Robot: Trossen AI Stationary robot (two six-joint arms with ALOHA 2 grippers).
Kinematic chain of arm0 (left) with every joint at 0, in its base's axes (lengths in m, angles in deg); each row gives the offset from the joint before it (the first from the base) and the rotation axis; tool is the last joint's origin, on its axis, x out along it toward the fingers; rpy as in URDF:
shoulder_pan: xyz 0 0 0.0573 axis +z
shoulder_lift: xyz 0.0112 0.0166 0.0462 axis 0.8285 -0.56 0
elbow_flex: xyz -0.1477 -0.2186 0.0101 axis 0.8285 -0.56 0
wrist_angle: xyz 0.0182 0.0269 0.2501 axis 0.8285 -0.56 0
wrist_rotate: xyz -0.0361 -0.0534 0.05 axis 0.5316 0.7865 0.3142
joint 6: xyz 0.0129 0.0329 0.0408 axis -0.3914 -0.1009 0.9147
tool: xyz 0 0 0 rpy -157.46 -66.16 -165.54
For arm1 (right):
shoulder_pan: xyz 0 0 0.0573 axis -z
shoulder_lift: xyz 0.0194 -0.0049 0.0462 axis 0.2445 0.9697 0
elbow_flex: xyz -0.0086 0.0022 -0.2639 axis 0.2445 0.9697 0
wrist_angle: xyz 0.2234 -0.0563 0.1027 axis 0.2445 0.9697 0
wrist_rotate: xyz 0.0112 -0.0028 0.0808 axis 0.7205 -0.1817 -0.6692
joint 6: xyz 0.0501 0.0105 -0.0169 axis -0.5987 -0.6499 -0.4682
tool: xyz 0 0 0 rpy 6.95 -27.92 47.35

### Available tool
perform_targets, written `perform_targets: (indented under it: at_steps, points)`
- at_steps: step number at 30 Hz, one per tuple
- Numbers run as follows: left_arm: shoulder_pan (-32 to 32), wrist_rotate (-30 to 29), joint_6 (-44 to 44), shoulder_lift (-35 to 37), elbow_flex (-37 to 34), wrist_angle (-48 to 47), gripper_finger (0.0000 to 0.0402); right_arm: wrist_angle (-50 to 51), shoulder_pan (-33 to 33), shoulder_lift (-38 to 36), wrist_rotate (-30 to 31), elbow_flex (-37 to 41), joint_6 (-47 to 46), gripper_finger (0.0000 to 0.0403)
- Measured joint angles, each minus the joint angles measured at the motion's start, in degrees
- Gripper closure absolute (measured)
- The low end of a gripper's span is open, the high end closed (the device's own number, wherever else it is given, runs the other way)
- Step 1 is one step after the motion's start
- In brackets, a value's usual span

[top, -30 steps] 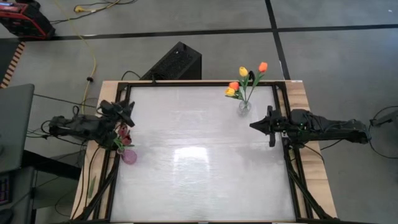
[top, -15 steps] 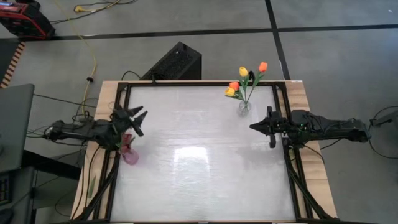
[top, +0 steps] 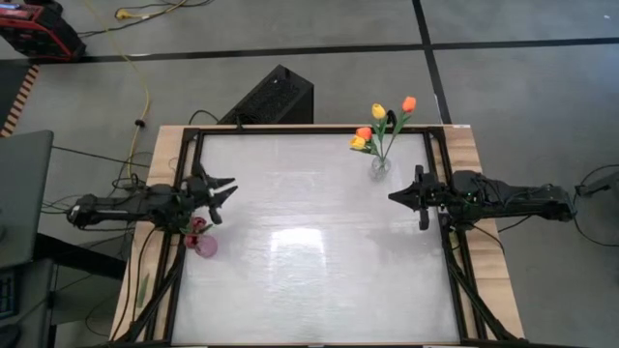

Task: Sort flowers into vase by color
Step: Return to Home Position

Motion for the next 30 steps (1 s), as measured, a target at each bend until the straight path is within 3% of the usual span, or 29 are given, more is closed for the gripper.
perform_targets:
  at_steps: [6,13,25,30]
  points:
    - [1.48,4.97,-2.18,0.00,0.00,-3.38,0.0336,-1.00,0.02,0.00,0.02,0.85,2.05,0.0378]
    - [1.89,8.93,-4.20,0.02,-1.66,-0.03,0.0396,-8.70,0.13,-0.50,0.02,7.23,1.71,0.0378]
    - [1.87,8.36,-3.29,0.00,-3.02,2.76,0.0400,-20.44,0.13,-0.46,-1.53,18.83,-1.72,0.0378]
    - [1.87,7.29,-4.20,0.00,-3.02,2.79,0.0400,-18.71,0.13,-0.35,-1.49,18.93,-1.07,0.0377]
